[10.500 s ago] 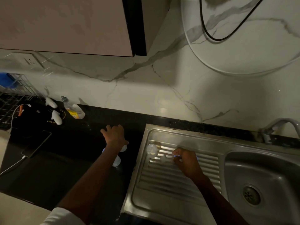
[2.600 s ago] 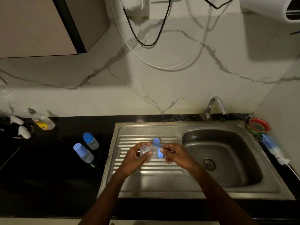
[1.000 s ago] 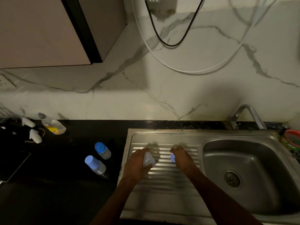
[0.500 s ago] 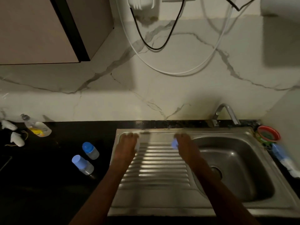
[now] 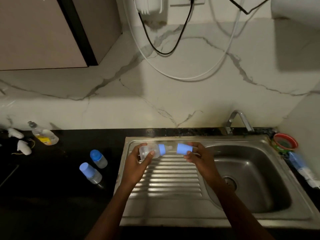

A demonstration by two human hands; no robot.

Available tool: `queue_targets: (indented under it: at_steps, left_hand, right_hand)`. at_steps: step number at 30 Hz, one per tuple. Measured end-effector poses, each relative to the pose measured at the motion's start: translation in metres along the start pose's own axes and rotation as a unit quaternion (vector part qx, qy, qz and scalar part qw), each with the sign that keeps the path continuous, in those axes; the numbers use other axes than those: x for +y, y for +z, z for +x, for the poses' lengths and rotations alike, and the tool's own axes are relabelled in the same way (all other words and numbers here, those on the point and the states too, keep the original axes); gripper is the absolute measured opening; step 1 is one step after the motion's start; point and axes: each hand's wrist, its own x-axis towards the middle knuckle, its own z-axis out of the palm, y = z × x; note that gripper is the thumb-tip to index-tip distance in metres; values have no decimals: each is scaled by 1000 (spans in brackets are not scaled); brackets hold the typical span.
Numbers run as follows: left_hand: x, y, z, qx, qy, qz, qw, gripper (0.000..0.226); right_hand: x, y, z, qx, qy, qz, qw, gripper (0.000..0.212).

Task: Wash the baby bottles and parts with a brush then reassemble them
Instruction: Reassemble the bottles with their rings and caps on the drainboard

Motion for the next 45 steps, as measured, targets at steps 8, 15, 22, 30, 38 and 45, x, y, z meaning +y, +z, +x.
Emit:
queue_targets:
  at_steps: [8,15,22,30,38,45]
  left_hand:
    - [14,8,-14,-52,3,-28,998,43]
    - [8,8,-16,-60,-1,-27,998,51]
    - [9,22,-23,-67,-44,-132,988,35]
    - [-2,26,-30,-102,-48,-103,988,36]
    - [-30,26,-35,-176,3,112,978,64]
    - [-52,3,-47,-73,-10,88,993,51]
  right_hand:
    - [-10,14,-13,-79,6,14,997,28]
    - [-11,7,-19,-126,4,-21,992,35]
    - [-19,5,-21,-115,-10,-24,993,33]
    - [-21,-7,-13,-149,-18,-77,986,32]
    - [-13,40,-24,-140,-52,-120,981,50]
    - [-10,88,-19,-186,-122,-205,953,42]
